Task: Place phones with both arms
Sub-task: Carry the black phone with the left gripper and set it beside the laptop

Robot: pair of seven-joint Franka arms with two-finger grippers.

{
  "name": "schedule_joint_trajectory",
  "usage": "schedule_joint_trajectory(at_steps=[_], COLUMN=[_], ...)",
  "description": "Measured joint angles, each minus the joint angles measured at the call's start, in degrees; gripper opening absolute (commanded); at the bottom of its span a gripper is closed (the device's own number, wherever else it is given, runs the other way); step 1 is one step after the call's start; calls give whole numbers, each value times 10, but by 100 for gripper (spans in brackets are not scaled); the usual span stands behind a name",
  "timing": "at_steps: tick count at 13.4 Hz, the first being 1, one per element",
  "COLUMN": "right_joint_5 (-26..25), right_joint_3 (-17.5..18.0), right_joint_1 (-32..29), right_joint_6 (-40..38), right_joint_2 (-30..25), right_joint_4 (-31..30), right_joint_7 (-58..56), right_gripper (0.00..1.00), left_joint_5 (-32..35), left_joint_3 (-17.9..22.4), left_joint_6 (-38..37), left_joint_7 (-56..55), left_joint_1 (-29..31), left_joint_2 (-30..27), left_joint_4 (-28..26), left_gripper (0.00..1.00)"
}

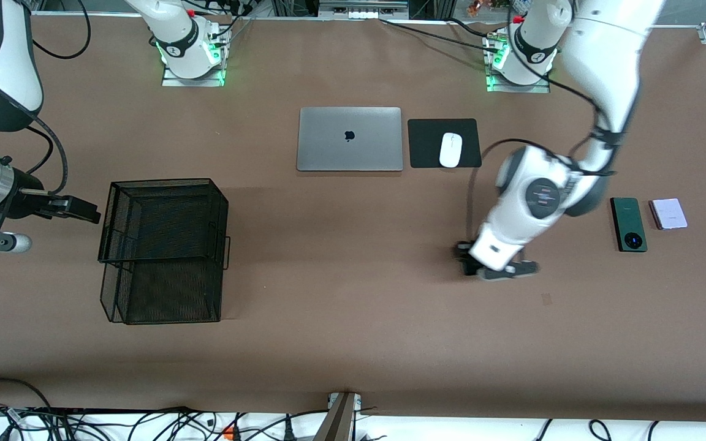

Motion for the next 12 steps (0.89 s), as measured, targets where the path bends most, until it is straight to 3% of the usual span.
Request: schedule_joint_trajectory(at_steps=[7,12], right_joint_5=[0,0], right_joint_3=[0,0], right_joint_1=[0,0], right_joint_6=[0,0], right_joint_2=[0,0], right_joint_4=[0,0], right_joint_7=[0,0], right_gripper=[100,100], left_joint_5=[0,7], left_joint_3=[15,78], left_joint_6=[-48,-53], left_joint_7=[-189,-197], left_joint_1=[-187,-305], left_joint_2=[101,173], left_joint_4=[164,251], left_gripper=[0,0])
